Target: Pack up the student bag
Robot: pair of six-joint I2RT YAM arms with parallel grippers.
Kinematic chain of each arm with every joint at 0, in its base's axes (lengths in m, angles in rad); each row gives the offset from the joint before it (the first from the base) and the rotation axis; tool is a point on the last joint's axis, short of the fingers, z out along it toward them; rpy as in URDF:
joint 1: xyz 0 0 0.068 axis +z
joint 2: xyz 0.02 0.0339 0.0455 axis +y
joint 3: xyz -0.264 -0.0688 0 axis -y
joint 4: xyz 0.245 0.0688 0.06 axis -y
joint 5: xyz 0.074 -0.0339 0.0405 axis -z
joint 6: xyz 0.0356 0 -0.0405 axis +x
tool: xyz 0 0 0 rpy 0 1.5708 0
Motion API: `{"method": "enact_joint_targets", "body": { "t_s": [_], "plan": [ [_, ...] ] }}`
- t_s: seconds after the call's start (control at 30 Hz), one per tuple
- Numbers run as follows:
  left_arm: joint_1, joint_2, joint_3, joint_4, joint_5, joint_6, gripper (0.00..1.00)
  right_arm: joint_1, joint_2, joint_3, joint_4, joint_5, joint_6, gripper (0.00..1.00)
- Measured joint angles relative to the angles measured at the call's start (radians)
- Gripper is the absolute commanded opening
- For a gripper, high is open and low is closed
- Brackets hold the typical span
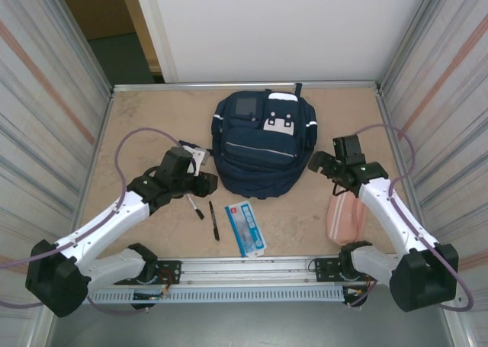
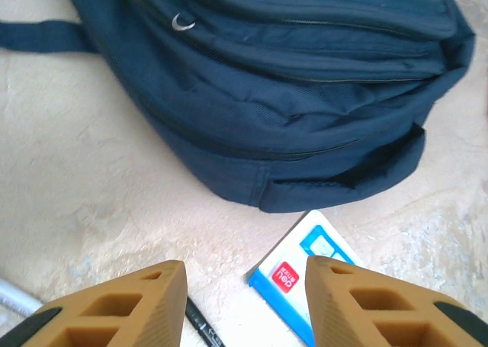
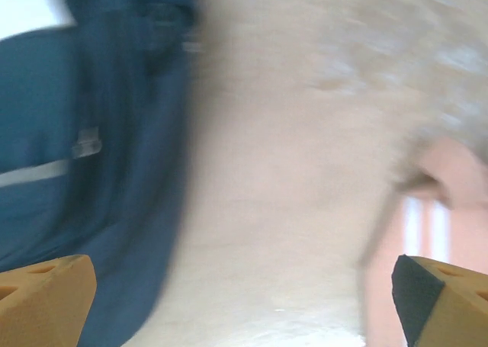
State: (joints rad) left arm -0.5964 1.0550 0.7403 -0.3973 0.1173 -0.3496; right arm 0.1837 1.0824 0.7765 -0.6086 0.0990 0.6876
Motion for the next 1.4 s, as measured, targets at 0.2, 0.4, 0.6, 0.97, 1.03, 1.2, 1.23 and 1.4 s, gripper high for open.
{"method": "enact_joint_targets", "body": {
  "t_s": [0.2,0.4,0.6,0.97,1.03,1.2,1.23,1.4],
  "plan": [
    [0.028,-0.013,-0.017,0.000,-0.016,-0.037,0.45,-0.164,0.020,-0.152,-0.002,-0.018,0.126,1.00],
    [0.064,-0.011,-0.022,0.026,0.015,-0.064,0.45,-0.202,0.029,-0.237,0.076,-0.136,0.148,0.88],
    [0.080,0.037,-0.050,0.189,0.227,-0.071,0.45,-0.147,0.035,-0.257,0.168,-0.223,0.165,0.82],
    [-0.146,0.177,0.065,0.199,0.264,0.044,0.44,0.062,0.208,-0.215,0.370,-0.257,0.344,0.82],
    [-0.196,0.210,0.070,0.209,0.251,0.059,0.44,0.064,0.215,-0.196,0.372,-0.254,0.364,0.85],
    [-0.322,0.365,0.152,0.224,0.187,0.116,0.44,0.009,0.211,-0.115,0.319,-0.244,0.362,0.93],
    [-0.352,0.414,0.191,0.223,0.161,0.141,0.44,-0.022,0.205,-0.099,0.296,-0.237,0.349,0.93],
    [-0.464,0.667,0.443,0.229,0.101,0.247,0.43,-0.203,0.127,-0.081,0.167,-0.194,0.278,0.94]
  ]
}}
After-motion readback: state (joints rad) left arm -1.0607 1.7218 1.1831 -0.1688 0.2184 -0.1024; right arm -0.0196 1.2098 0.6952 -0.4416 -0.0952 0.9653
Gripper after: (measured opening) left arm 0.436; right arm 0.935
